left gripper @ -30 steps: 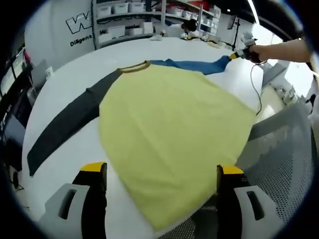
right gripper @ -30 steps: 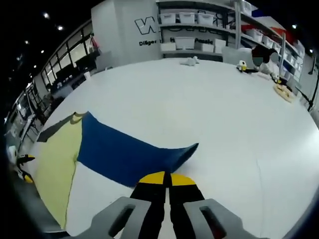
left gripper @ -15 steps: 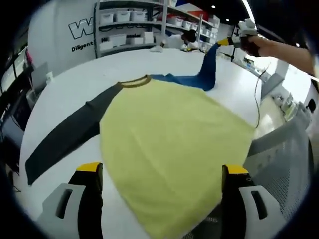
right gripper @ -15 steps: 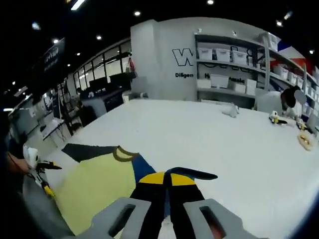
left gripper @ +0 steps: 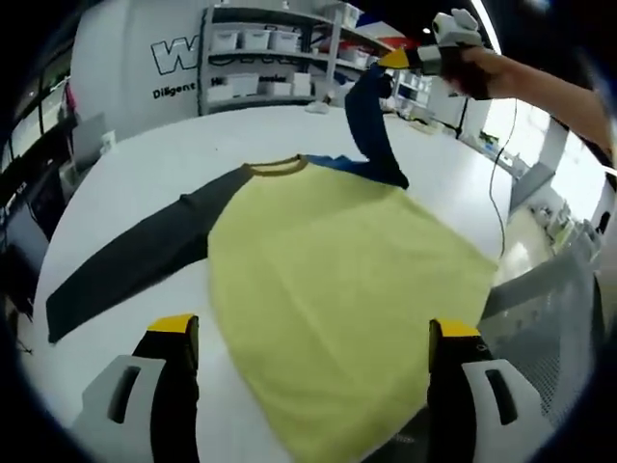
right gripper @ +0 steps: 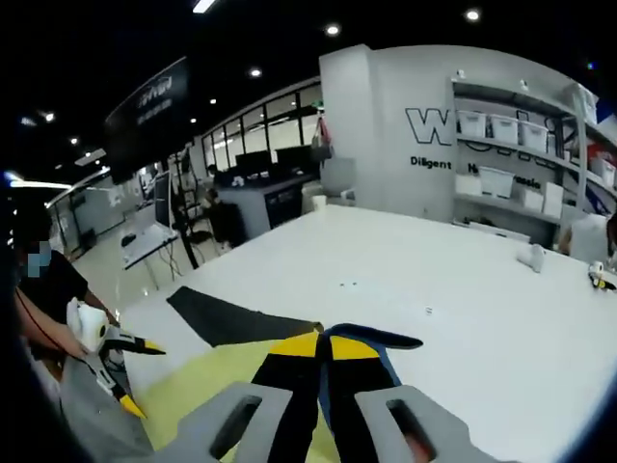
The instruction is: Fold the garment on the visible template until the final outline fits inside the template.
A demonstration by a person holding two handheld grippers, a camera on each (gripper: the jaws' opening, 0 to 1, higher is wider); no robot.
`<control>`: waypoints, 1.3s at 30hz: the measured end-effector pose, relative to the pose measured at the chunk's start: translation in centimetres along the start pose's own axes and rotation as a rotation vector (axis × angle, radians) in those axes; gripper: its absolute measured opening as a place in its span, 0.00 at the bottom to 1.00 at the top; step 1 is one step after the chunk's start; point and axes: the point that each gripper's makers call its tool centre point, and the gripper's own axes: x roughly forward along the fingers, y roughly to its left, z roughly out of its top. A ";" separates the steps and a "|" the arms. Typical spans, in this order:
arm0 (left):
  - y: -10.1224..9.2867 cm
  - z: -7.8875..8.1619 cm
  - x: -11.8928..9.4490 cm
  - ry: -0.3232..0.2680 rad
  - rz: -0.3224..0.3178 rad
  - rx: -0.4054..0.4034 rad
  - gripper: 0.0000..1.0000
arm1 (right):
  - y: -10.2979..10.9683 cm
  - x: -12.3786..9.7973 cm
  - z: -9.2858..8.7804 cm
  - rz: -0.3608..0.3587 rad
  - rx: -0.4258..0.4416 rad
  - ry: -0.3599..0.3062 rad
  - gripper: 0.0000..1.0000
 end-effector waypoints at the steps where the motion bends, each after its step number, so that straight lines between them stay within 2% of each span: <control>1: 0.1 -0.1 0.0 -0.001 0.001 -0.003 0.99 | 0.8 0.9 -0.2 0.017 -0.007 0.008 0.00; 12: 0.6 0.1 -0.2 -0.014 0.004 -0.020 0.99 | 5.9 7.9 -2.3 0.098 -0.012 0.082 0.00; 19: 0.7 0.7 -0.1 -0.022 0.003 -0.026 0.99 | 8.6 11.6 -6.1 0.118 -0.047 0.182 0.00; 24: 0.6 0.7 0.0 -0.016 0.003 -0.020 0.99 | 10.3 13.1 -9.0 0.127 -0.094 0.261 0.00; 28: 0.7 0.5 -0.1 -0.009 0.008 -0.019 0.99 | 11.2 13.9 -10.4 0.140 -0.126 0.299 0.00; 34: 0.9 0.1 -0.2 0.000 0.018 -0.028 0.98 | 12.7 15.1 -11.4 0.166 -0.197 0.335 0.00; 39: 1.1 -0.1 -0.3 0.005 0.025 -0.037 0.98 | 14.1 16.1 -11.7 0.195 -0.221 0.358 0.00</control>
